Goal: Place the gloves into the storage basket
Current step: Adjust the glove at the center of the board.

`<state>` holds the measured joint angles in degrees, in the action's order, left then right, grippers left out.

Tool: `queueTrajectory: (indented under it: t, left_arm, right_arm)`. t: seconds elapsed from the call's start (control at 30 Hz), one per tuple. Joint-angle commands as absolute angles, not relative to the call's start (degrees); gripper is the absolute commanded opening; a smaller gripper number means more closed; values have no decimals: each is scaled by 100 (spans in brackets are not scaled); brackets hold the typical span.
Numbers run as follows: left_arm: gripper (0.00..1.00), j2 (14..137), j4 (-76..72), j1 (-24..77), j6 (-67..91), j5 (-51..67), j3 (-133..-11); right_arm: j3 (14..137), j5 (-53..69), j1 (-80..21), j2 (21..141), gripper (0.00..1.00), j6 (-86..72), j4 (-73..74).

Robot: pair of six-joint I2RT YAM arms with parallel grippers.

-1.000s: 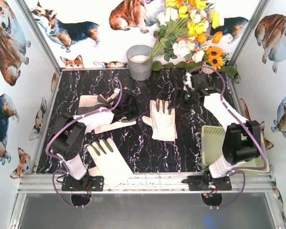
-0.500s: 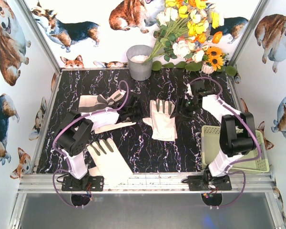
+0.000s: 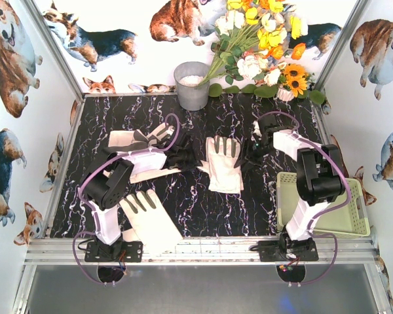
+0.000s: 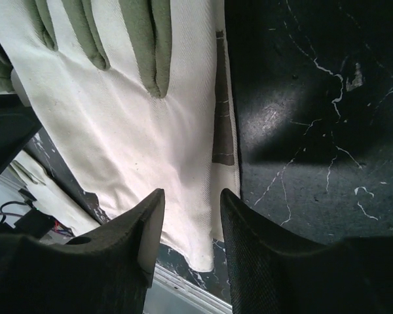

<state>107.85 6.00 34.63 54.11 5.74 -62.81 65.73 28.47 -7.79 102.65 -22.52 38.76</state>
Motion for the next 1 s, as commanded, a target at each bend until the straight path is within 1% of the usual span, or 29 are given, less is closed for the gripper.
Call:
queueTrajectory:
  t: [0.0,0.17,0.43,0.57,0.7,0.97]
  left_arm:
    - [32,10929,650,3489,5380,561,-6489]
    - [28,10992,624,3489,5359,572,-6520]
    - [14,11013,632,3488,5318,489,-6485]
    - [7,11024,640,3489,5317,466,-6438]
    - [0,11014,637,3489,5317,428,-6387]
    - [0,10947,681,3489,5338,336,-6296]
  right_arm:
    - [6703,2949,-782,10402,40,-2146,3652]
    - [6729,2992,-782,10517,34,-2143,3635]
    - [6809,2975,-790,10428,14,-2129,3659]
    - [6884,2930,-791,10304,8,-2074,3753]
    - [6962,2805,-800,10187,7,-1944,3856]
    - [7272,2687,-800,10168,6,-1559,3992]
